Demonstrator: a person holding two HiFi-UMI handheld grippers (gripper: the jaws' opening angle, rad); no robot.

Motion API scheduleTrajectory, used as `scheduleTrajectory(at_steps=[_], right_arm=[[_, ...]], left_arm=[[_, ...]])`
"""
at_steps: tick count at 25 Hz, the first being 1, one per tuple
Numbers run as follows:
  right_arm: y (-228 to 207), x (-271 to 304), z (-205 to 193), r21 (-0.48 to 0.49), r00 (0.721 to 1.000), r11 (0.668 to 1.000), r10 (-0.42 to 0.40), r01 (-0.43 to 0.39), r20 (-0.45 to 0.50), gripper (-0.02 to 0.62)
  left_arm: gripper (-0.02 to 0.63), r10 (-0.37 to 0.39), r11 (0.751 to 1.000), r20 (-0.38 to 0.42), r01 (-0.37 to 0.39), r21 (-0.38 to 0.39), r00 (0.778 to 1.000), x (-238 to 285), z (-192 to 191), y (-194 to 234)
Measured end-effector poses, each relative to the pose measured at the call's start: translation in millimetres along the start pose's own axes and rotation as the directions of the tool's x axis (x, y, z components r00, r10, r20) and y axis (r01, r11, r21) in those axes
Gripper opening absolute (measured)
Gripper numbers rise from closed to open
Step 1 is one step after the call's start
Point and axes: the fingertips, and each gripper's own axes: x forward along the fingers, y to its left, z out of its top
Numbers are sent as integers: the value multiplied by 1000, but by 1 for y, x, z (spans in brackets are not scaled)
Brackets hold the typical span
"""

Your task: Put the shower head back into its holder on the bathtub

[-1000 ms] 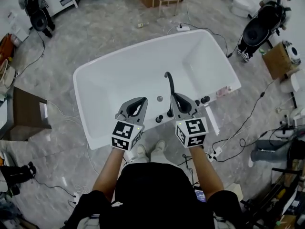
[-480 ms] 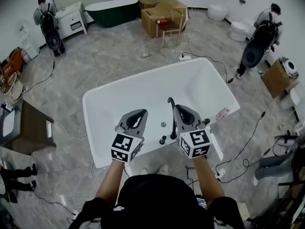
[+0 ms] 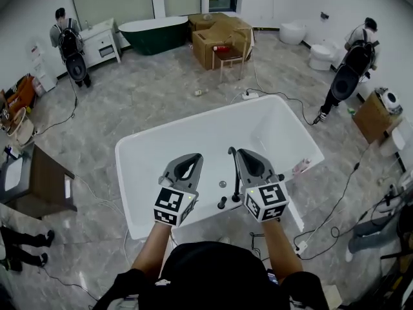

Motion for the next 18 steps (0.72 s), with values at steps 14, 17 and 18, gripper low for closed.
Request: scheduleTrajectory(at_steps=[14,17,18], right_arm=[[7,-4,13,-26,1000,1000,-1,2,12,23],[2,-5,16,-42,1000,999,-17,18,18,23],[1,-5,17,-49,1000,999,-22,23,22,23]], left_arm=[[14,-11,1000,21,11,29,1000,-4,15,-3],[14,-13,999,30,13,30,999,-4,16,-5],[14,-16,999,33,15,30,999,-4,16,-6]])
